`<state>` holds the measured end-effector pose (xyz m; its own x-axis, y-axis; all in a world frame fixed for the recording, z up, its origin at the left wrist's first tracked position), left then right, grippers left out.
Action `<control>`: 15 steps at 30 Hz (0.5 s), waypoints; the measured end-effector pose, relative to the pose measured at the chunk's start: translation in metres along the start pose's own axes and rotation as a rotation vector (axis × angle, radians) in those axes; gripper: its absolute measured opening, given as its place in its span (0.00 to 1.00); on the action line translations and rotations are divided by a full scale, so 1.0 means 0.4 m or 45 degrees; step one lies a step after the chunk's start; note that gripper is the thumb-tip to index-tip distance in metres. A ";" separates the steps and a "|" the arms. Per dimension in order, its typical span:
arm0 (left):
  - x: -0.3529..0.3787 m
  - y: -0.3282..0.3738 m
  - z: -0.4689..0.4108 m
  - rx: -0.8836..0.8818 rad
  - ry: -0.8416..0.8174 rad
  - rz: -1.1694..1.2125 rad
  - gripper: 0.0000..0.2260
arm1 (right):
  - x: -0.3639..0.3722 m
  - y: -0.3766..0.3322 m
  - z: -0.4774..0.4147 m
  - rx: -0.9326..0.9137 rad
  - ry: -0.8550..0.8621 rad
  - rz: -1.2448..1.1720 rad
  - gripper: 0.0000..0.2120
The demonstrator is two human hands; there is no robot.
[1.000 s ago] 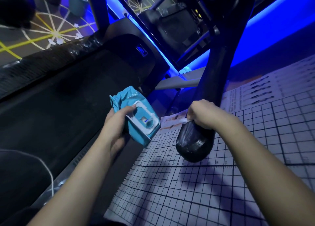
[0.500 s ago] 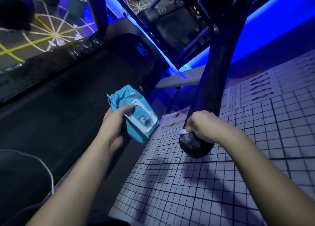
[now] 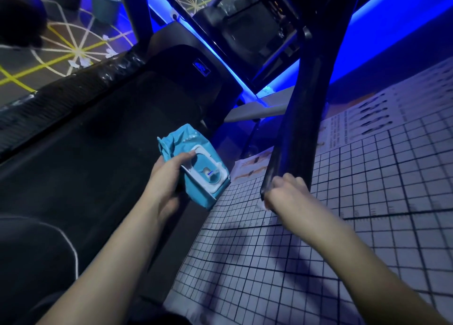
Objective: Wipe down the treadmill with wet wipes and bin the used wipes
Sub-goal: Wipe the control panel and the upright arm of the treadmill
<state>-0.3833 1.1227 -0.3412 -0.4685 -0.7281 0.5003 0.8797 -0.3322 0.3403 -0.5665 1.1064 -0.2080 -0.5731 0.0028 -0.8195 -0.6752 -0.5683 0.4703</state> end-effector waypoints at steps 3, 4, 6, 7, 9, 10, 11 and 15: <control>-0.029 0.012 0.002 0.016 0.027 0.020 0.15 | 0.036 -0.046 0.059 -0.011 0.256 -0.172 0.13; -0.039 0.017 0.004 0.031 0.030 0.023 0.15 | 0.045 -0.053 0.068 0.026 0.368 -0.336 0.11; -0.061 0.024 0.012 0.055 0.039 0.037 0.17 | 0.055 -0.061 0.083 0.123 0.578 -0.644 0.04; -0.074 0.030 0.018 0.059 0.045 0.048 0.18 | 0.045 -0.066 0.089 0.184 0.679 -0.733 0.04; -0.107 0.042 0.024 0.040 0.028 0.070 0.19 | 0.015 -0.074 0.108 0.388 0.854 -0.915 0.05; -0.124 0.048 0.033 0.020 -0.005 0.083 0.21 | 0.006 -0.080 0.123 0.520 0.892 -1.013 0.05; -0.141 0.057 0.043 0.001 -0.035 0.091 0.24 | 0.000 -0.088 0.141 0.655 0.920 -1.106 0.05; -0.229 0.111 0.094 -0.002 -0.130 0.074 0.31 | 0.008 -0.175 0.231 1.228 1.024 -1.546 0.05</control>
<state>-0.3043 1.1971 -0.3422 -0.4224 -0.6816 0.5975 0.9057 -0.2919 0.3073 -0.5638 1.2223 -0.2131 0.5754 -0.5244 -0.6276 -0.6910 0.0989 -0.7161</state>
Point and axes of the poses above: each hand's wrist, its own z-axis away from the middle knuckle, its own x-axis out of the palm, y = z × x, the point moved 5 cm from there along -z, towards the middle knuckle, and after that the axes turned 15 degrees about y, right-handed, at the moved point
